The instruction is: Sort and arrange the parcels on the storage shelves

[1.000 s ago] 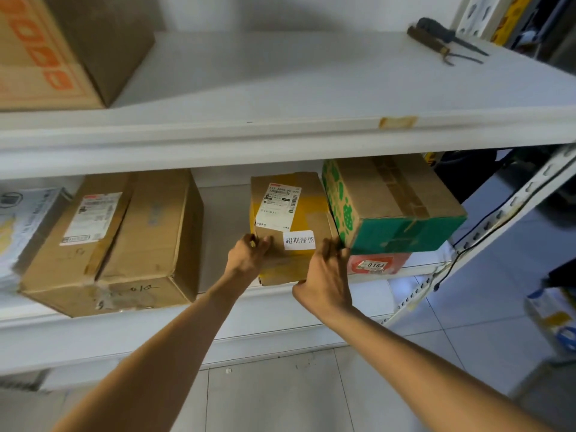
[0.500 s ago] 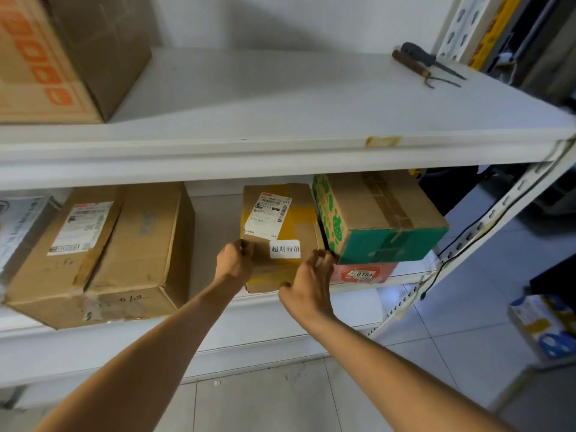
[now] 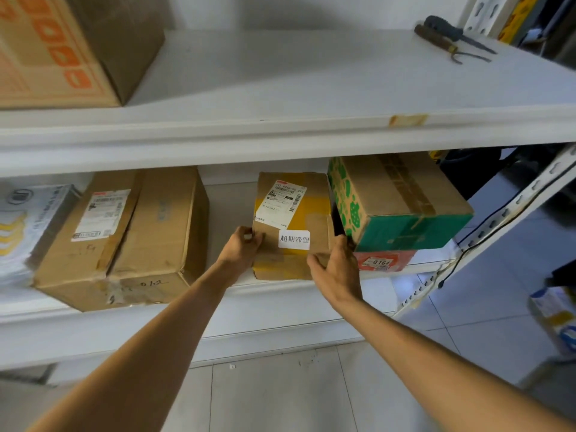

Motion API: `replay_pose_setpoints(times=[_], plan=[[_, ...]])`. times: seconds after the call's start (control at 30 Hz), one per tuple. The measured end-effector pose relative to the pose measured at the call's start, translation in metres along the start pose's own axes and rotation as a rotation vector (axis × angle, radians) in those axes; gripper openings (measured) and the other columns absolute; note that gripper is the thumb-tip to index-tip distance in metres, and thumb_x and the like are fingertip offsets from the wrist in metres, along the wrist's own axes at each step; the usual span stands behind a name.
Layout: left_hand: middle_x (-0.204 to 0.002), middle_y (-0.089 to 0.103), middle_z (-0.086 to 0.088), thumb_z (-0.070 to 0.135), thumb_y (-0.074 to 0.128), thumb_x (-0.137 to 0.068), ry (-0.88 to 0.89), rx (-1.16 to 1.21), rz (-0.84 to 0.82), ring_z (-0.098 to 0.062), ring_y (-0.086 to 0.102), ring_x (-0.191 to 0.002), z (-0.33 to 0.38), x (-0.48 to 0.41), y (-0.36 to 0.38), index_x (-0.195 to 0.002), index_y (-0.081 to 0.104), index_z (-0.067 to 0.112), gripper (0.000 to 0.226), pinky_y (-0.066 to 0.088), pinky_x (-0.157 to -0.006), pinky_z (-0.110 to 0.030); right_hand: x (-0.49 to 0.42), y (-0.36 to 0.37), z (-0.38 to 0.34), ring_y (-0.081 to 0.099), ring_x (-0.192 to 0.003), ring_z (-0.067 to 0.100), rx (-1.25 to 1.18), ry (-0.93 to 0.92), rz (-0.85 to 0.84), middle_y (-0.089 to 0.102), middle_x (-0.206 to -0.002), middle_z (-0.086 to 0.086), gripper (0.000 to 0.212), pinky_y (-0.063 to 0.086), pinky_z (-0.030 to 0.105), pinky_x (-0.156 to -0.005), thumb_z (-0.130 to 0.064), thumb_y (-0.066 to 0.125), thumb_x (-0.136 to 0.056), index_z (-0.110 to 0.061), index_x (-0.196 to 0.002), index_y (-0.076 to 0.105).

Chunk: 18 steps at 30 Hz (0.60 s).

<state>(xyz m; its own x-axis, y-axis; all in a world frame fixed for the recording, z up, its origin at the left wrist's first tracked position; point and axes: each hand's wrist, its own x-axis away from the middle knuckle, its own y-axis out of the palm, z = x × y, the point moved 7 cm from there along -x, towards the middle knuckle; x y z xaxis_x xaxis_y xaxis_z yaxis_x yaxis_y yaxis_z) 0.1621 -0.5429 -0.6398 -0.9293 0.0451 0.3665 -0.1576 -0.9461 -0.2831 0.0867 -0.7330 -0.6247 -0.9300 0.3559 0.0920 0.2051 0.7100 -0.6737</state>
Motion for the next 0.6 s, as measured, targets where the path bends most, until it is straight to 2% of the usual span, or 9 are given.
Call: replay_pose_setpoints(times=[0.07,0.23,0.3,0.37,0.43,0.5,0.53,0.6], plan=[[-0.108,0.055,-0.010,0.025,0.050,-0.100,-0.017,0.017,-0.027,-0.028,0.057,-0.097,-0.003,0.009,-0.002,-0.124,0.043,0.010,0.029,0.052,-0.089,-0.052,0.004,-0.002,-0.001,0.043,-0.127,0.031,0.025,0.008,-0.016,0.038,-0.145,0.013,0.061,0.047,0.033,-0.093,-0.039,0.055,-0.093,-0.010,-0.140,0.028],[-0.105,0.053,-0.007,0.025,0.049,-0.100,-0.044,0.082,-0.076,-0.021,0.055,-0.090,-0.021,0.042,-0.006,-0.124,0.040,0.009,0.030,0.051,-0.078,-0.043,0.025,-0.005,0.004,0.047,-0.121,0.032,0.088,-0.006,-0.068,0.046,-0.137,0.014,0.059,0.049,0.036,-0.087,-0.042,0.059,-0.092,-0.010,-0.133,0.031],[-0.105,0.053,-0.007,0.024,0.050,-0.100,-0.067,0.113,-0.087,-0.023,0.053,-0.093,-0.028,0.052,-0.008,-0.128,0.038,0.006,0.035,0.049,-0.074,-0.040,0.026,-0.008,0.003,0.045,-0.124,0.035,0.111,0.001,-0.071,0.046,-0.138,0.016,0.067,0.050,0.041,-0.093,-0.049,0.058,-0.090,-0.007,-0.134,0.031],[-0.115,0.052,-0.011,0.021,0.050,-0.100,-0.084,0.117,-0.115,-0.026,0.052,-0.102,-0.026,0.055,-0.009,-0.132,0.037,0.007,0.037,0.045,-0.078,-0.041,0.020,-0.009,-0.001,0.044,-0.127,0.035,0.124,0.004,-0.093,0.044,-0.141,0.016,0.075,0.048,0.044,-0.097,-0.054,0.058,-0.088,-0.003,-0.137,0.031],[-0.126,0.049,-0.013,0.011,0.051,-0.099,-0.093,0.103,-0.147,-0.029,0.051,-0.109,-0.019,0.049,-0.010,-0.137,0.035,0.013,0.042,0.044,-0.083,-0.043,0.010,-0.007,-0.004,0.045,-0.126,0.033,0.089,0.012,-0.141,0.044,-0.139,0.015,0.073,0.049,0.041,-0.095,-0.051,0.061,-0.088,-0.004,-0.135,0.031],[-0.131,0.046,-0.010,-0.005,0.051,-0.094,-0.104,0.158,-0.177,-0.031,0.050,-0.114,-0.013,0.039,-0.010,-0.144,0.033,0.023,0.060,0.048,-0.085,-0.045,0.002,-0.001,-0.007,0.044,-0.126,0.030,0.052,0.013,-0.207,0.044,-0.136,0.011,0.064,0.045,0.034,-0.092,-0.042,0.065,-0.088,-0.009,-0.132,0.033],[-0.130,0.048,-0.007,-0.010,0.051,-0.092,-0.110,0.203,-0.204,-0.030,0.051,-0.114,-0.009,0.036,-0.008,-0.146,0.032,0.025,0.067,0.050,-0.083,-0.044,-0.003,0.003,-0.007,0.043,-0.127,0.029,0.030,0.016,-0.232,0.044,-0.136,0.010,0.064,0.043,0.034,-0.094,-0.038,0.068,-0.087,-0.011,-0.133,0.033],[-0.126,0.055,-0.003,-0.008,0.056,-0.089,-0.124,0.275,-0.280,-0.026,0.058,-0.108,-0.007,0.031,-0.003,-0.148,0.032,0.026,0.072,0.056,-0.073,-0.041,-0.015,0.007,-0.003,0.042,-0.130,0.030,-0.033,0.045,-0.244,0.047,-0.138,0.008,0.072,0.040,0.037,-0.102,-0.033,0.073,-0.081,-0.013,-0.137,0.033]])
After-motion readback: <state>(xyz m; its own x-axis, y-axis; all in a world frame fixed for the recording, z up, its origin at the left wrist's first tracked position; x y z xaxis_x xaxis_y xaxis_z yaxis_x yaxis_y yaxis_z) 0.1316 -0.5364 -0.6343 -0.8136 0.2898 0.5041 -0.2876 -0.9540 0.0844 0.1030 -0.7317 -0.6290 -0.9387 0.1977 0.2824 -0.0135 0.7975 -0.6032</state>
